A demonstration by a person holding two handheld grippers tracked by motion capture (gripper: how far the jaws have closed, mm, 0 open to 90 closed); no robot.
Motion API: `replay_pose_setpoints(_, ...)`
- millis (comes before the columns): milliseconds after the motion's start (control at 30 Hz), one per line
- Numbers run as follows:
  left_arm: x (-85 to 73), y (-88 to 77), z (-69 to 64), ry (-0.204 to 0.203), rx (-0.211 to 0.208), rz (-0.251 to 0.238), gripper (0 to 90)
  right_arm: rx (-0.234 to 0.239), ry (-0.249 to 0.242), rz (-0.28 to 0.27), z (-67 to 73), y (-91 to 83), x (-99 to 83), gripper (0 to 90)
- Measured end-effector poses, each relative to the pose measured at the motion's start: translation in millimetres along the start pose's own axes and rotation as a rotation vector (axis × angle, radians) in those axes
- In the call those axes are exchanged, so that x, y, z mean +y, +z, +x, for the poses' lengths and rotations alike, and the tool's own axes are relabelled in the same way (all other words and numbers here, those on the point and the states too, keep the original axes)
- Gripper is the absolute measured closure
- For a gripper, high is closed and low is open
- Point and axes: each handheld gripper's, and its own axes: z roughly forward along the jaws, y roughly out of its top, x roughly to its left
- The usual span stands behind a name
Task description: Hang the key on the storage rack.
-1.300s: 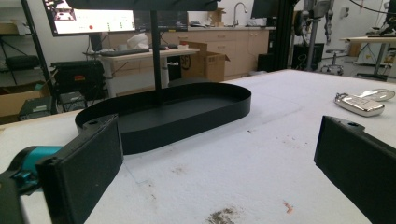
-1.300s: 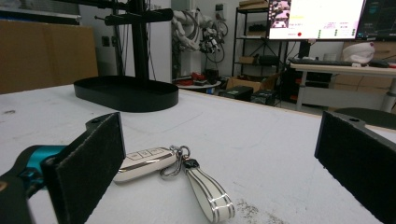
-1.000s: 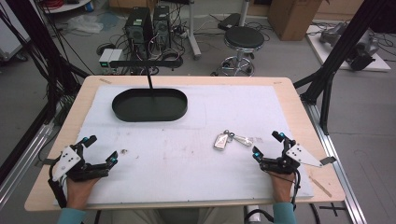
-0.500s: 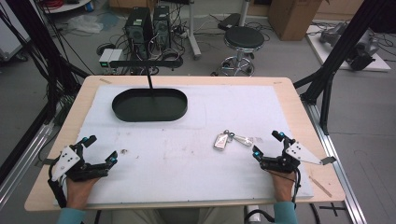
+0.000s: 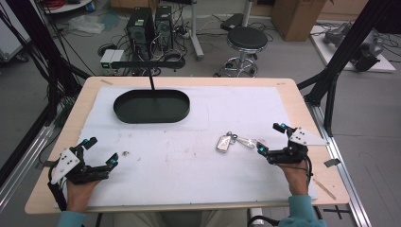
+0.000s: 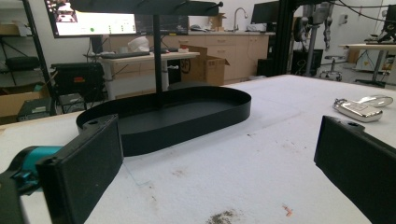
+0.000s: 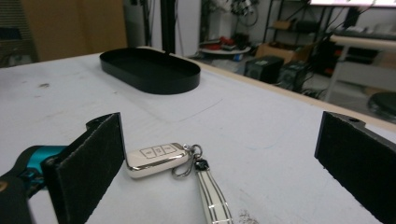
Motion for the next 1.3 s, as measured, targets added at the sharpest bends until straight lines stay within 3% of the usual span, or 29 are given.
replay_pose_setpoints(133, 0.0, 0.2, -0.3, 0.002, -0.001, -0.001, 1.7, 0.046, -0.009, 0.090, -7.3, 7.6, 7.9, 1.2)
replay_pose_setpoints(567, 0.1, 0.6, 0.2, -0.002, -0.001, 0.003, 1.7, 0.128, -0.079, 0.352, -23.6, 34.2, 19.6, 1.3)
replay_pose_setpoints(633, 0.2, 0.6, 0.3, -0.003, -0.002, 0.004, 1.7, 0.141, -0.099, 0.403, -24.6, 37.9, 21.1, 5.8)
replay_pose_setpoints(667, 0.2, 0.7, 0.2, -0.003, -0.002, 0.003, 1.7, 0.144, -0.116, 0.418, -25.3, 39.9, 21.6, 5.8)
replay_pose_setpoints(867, 0.2, 0.9, 0.1, -0.001, -0.001, 0.005, 1.7, 0.161, -0.112, 0.484, -30.4, 48.3, 19.4, 6.3)
replay_pose_setpoints(1033, 0.2, 0.9, 0.2, -0.001, -0.001, 0.006, 1.7, 0.192, -0.113, 0.553, -33.0, 53.3, 14.8, 14.8)
replay_pose_setpoints(1200, 0.3, 1.0, 0.1, -0.001, -0.001, 0.006, 1.7, 0.189, -0.119, 0.612, -34.3, 58.5, 11.9, 17.9)
replay_pose_setpoints(1300, 0.2, 1.0, 0.0, 0.000, -0.001, 0.006, 1.7, 0.200, -0.116, 0.639, -34.9, 60.4, 10.5, 24.1)
